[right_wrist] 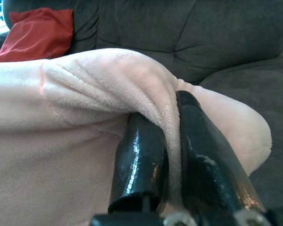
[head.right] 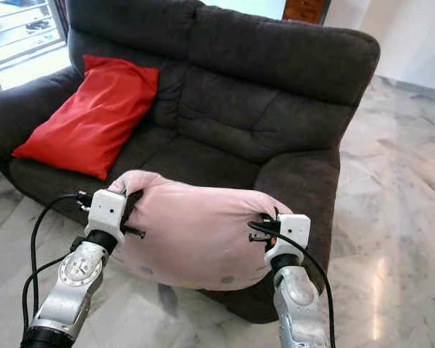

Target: Move the pillow to the sofa from floor

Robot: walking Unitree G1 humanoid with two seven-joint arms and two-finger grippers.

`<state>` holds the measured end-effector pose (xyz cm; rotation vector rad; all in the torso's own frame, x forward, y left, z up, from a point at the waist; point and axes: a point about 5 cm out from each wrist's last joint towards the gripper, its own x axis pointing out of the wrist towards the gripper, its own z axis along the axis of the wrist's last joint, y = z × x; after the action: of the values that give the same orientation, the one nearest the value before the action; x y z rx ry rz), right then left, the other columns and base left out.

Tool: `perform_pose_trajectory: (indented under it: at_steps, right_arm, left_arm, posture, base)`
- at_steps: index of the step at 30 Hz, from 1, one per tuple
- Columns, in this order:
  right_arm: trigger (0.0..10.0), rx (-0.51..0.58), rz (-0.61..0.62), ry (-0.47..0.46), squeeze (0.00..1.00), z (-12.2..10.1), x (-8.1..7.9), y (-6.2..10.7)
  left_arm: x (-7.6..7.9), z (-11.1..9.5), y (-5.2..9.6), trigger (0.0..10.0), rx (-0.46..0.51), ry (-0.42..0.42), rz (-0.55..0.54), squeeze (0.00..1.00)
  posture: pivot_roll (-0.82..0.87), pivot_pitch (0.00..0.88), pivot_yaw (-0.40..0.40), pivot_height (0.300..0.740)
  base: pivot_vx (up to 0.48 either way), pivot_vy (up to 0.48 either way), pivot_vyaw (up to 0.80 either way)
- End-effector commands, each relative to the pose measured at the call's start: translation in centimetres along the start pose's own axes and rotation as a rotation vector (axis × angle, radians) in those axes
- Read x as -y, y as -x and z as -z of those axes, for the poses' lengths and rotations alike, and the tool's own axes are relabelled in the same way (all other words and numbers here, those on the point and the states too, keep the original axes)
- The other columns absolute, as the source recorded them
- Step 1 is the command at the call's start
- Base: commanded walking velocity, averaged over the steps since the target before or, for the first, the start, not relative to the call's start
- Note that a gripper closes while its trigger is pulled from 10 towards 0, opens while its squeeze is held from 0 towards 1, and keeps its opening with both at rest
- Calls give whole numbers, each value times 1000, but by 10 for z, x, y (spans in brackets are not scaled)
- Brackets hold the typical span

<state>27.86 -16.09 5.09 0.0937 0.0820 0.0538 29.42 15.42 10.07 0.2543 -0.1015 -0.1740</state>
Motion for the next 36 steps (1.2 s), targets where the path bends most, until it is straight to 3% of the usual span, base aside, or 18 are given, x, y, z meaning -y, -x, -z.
perform_pose_trajectory:
  at_steps: [1, 10, 23, 36]
  right_arm:
    - [10000, 41, 95, -6, 0, -6, 18, 0]
    - [10000, 19, 95, 11, 0, 5, 18, 7]
    - [10000, 58, 90, 17, 0, -2, 16, 1]
    - [10000, 67, 91, 36, 0, -3, 19, -1]
  left_arm:
    - [-5, 13, 4, 10000, -50, 4, -31, 0]
    - [-1, 14, 5, 10000, -43, 16, -24, 0]
    - [7, 12, 7, 10000, -8, 27, 1, 0]
    - [6, 11, 5, 10000, 2, 35, -16, 0]
  posture:
    - [81, 0, -83, 740]
    - [72, 0, -79, 740]
    - [73, 0, -81, 740]
    - [73, 0, -88, 740]
  base:
    - [0, 0, 0]
    - [0, 0, 0]
    - [0, 0, 0]
    - [-276, 0, 0]
